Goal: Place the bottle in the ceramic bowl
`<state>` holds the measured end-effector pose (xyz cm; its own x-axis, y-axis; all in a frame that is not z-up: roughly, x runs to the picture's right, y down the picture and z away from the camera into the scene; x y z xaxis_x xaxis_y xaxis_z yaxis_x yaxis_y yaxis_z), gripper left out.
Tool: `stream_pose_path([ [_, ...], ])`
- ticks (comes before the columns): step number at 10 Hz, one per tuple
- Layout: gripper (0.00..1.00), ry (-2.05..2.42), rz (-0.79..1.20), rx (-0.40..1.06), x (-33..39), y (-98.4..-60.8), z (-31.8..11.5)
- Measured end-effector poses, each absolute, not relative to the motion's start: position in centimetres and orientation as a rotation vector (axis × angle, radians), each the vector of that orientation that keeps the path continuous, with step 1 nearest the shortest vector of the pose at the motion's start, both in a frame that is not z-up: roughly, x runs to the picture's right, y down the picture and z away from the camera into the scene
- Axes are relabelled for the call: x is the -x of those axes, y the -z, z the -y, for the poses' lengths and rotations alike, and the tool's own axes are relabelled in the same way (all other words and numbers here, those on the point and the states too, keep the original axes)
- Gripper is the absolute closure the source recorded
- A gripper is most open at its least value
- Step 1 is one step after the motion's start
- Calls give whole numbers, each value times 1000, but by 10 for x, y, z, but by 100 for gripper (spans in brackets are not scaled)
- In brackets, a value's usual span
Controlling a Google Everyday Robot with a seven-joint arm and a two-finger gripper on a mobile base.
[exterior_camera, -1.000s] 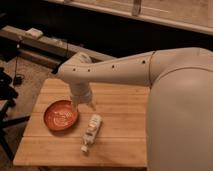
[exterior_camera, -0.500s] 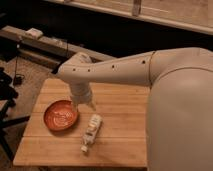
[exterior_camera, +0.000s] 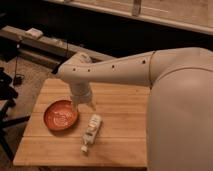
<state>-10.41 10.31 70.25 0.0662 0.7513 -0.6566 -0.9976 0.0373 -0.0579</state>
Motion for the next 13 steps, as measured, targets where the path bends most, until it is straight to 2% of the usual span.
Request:
stream_pose_path([
  [6,35,-1436,-524,599,103,-706,-111],
  [13,35,-1429,-533,680,107,-747,-174],
])
